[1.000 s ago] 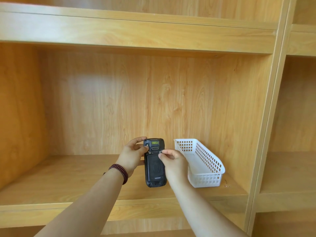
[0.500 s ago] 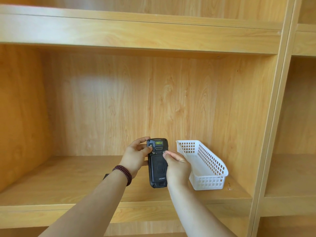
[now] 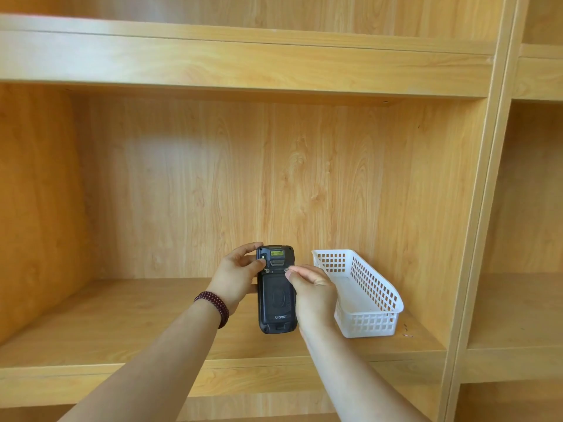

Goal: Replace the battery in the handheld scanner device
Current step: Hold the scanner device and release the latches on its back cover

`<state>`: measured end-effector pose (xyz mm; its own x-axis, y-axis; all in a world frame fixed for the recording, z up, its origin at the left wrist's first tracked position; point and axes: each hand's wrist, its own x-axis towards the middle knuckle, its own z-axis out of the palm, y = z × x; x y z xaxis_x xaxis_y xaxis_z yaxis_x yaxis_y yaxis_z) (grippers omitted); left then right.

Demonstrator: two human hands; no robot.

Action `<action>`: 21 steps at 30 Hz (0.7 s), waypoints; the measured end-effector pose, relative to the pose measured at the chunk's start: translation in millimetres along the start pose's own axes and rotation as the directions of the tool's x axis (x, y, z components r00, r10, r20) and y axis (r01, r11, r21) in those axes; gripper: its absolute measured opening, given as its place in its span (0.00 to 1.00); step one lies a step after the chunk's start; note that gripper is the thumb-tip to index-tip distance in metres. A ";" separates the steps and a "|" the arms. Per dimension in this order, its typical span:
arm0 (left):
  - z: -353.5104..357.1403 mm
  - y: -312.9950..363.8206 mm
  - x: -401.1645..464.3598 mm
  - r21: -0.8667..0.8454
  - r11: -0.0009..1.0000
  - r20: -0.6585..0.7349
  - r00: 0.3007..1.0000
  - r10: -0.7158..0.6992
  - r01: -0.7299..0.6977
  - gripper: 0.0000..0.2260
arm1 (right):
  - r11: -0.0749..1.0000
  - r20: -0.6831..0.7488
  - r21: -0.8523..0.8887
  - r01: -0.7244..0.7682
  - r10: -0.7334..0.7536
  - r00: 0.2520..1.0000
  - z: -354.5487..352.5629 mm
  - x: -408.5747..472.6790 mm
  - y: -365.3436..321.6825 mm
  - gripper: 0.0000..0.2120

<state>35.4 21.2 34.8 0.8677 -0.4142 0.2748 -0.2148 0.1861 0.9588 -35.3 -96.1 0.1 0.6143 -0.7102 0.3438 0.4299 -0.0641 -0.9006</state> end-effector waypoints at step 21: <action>0.1 -1.6 -11.5 0.053 0.997 -0.034 0.998 0.052 -0.050 0.15 | 0.937 0.036 -0.245 -0.249 0.265 0.963 0.7 9.6 -23.3 0.03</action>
<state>25.7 25.5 30.1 0.8701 -0.3735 0.3215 -0.2815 0.1586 0.9463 -39.0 -101.0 24.6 0.7298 -0.6761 0.1018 0.0881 -0.0547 -0.9946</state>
